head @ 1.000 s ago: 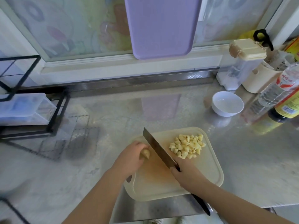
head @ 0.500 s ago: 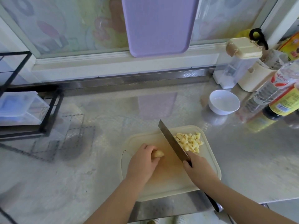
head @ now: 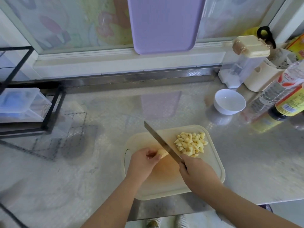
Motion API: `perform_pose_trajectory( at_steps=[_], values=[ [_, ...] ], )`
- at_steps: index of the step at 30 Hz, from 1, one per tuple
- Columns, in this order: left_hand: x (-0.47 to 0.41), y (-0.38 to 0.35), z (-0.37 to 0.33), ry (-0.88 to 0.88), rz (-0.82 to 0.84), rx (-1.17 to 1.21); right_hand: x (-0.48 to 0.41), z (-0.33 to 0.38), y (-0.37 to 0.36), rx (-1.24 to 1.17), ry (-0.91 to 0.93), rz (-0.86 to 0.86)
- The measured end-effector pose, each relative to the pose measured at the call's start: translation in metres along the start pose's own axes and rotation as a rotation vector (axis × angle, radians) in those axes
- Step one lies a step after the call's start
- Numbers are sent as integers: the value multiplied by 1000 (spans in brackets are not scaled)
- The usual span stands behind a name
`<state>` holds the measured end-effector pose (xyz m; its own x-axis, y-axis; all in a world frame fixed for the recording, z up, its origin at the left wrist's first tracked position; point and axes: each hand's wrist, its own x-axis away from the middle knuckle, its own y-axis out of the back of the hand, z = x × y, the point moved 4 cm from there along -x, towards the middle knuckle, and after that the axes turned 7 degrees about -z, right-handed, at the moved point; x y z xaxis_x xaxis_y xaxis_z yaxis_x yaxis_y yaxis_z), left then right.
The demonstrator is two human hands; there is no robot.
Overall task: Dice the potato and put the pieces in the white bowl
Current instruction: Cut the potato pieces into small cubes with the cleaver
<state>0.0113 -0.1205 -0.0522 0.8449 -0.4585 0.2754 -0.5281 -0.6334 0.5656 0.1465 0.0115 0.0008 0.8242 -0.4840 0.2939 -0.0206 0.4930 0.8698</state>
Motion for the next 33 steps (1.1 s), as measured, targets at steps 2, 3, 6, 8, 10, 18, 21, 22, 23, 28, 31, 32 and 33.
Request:
perform_pose_trajectory(
  at_steps=[2,3,6,8,10,18,21,22,23,28,31,32,33],
  values=[
    [-1,-2,2,13,-9,1,4,5,-3,36,36,19],
    [-2,-3,4,23,-13,3,5,7,-5,50,46,26],
    [-1,-7,6,69,-30,28,8,12,-9,73,54,53],
    [0,-9,7,83,-45,42,9,14,-10,92,61,64],
    [1,-9,7,85,-50,34,10,14,-10,106,62,64],
    [1,-6,3,77,-58,3,7,10,-10,106,54,59],
    [1,-5,2,71,-62,-18,5,9,-11,96,44,62],
    [1,-5,1,68,-64,-22,4,9,-11,95,38,68],
    [1,-5,1,65,-66,-24,4,8,-12,95,32,74],
    [3,-6,-2,69,-55,4,-4,6,-20,107,13,103],
    [4,-6,-2,69,-62,17,-11,6,-28,127,6,119],
    [4,-6,-1,68,-67,21,-12,6,-31,134,0,122],
    [5,-6,0,70,-71,24,-13,6,-33,139,-9,125]
  ],
)
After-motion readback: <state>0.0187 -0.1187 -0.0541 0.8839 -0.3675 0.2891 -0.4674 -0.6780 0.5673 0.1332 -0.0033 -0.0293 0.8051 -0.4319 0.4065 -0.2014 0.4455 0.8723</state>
